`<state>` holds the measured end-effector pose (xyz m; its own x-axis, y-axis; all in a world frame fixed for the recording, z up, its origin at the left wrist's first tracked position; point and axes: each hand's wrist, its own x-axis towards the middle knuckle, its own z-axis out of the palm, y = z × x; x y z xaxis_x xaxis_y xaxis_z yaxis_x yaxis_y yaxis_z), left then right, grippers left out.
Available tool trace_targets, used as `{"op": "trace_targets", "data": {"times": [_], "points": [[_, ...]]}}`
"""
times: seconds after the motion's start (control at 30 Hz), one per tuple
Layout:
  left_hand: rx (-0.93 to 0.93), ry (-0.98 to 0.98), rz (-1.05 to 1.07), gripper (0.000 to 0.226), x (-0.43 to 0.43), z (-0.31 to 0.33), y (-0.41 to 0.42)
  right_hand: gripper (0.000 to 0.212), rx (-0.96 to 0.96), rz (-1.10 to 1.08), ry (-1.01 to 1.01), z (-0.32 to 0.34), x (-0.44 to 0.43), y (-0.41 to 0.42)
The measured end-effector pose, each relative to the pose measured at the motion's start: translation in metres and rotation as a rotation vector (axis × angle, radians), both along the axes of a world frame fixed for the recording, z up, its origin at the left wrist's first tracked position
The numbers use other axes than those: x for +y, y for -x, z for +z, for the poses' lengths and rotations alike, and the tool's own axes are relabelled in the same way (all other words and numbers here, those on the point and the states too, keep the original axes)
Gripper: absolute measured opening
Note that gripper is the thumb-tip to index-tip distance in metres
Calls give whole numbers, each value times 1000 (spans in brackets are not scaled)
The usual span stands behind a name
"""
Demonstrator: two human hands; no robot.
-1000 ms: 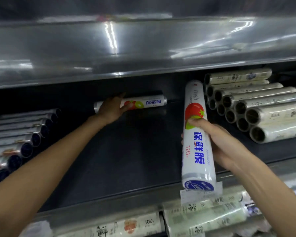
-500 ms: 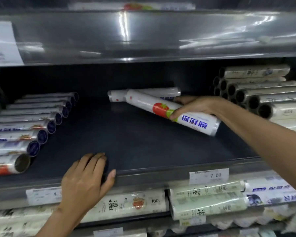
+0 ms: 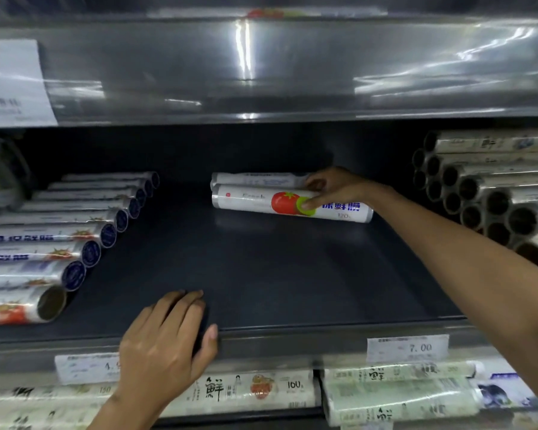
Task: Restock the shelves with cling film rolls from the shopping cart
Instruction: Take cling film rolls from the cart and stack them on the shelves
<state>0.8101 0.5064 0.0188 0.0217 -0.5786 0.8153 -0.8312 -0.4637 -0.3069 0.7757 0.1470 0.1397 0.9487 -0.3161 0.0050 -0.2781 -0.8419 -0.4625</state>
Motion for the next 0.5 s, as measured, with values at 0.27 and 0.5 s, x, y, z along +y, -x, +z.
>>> {"op": "trace_targets", "data": {"times": [0.27, 0.5], "points": [[16, 26, -12, 52, -2, 0, 1, 69, -137, -69, 261, -30, -36, 32], [14, 15, -7, 52, -1, 2, 1, 67, -269, -110, 234, -37, -47, -2]]}}
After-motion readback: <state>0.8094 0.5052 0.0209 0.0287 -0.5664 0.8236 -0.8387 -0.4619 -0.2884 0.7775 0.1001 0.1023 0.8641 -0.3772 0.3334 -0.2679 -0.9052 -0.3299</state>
